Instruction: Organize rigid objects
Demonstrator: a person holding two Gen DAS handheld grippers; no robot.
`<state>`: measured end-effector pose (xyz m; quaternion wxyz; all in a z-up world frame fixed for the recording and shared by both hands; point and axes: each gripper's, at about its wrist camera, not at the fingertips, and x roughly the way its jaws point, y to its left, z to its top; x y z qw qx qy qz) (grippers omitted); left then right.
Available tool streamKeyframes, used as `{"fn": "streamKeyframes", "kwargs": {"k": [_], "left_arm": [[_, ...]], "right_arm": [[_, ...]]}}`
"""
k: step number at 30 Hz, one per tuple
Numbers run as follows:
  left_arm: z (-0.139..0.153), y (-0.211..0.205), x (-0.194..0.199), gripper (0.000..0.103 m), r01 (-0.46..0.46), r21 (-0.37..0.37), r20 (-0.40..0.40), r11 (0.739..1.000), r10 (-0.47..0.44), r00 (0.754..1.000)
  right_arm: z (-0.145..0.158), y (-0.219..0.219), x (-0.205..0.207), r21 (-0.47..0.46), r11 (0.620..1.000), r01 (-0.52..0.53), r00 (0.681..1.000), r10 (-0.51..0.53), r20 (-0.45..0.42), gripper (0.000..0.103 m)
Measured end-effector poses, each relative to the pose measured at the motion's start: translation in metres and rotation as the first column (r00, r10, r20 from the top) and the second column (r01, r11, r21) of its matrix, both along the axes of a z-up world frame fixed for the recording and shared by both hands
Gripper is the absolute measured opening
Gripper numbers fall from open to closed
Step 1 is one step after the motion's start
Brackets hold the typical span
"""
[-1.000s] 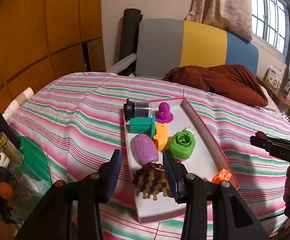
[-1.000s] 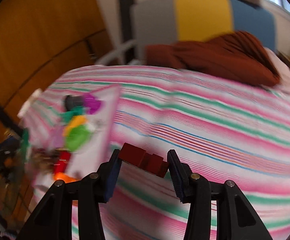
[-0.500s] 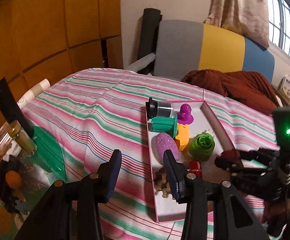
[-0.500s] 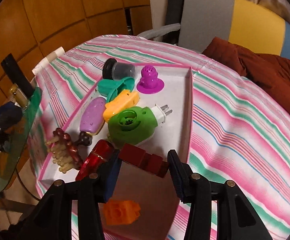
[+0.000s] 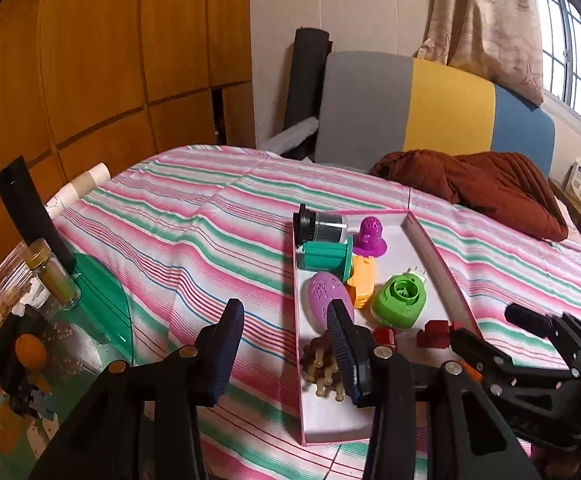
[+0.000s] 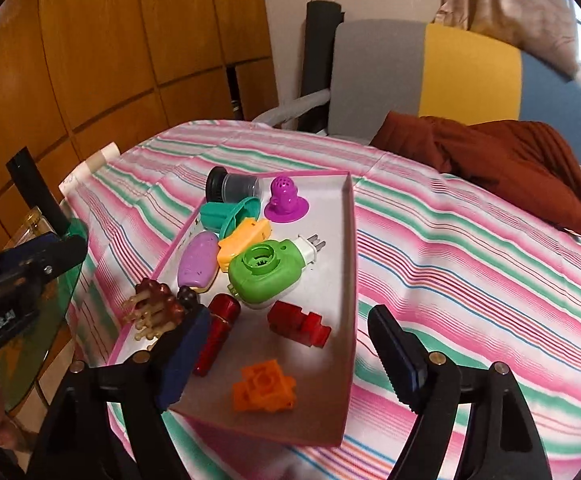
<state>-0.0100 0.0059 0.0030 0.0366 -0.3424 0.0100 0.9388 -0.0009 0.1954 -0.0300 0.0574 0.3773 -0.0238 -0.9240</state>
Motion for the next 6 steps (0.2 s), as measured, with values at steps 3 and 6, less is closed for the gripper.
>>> {"fn": "streamKeyframes", "kwargs": {"k": [3,6], "left_arm": [[0.003,-0.001,0.003,0.043,-0.011,-0.002,-0.018,1.0,0.011,1.0],[0.004,-0.001,0.006,0.043,-0.014,0.005,-0.02,1.0,0.014,1.0]], "right_arm": [[0.003,-0.002,0.008,0.009,0.999,0.034,0.999,-0.034,-0.01,0.082],[0.008,-0.005,0.013,0.03,0.996,0.088,0.996,-0.087,-0.023,0.082]]}}
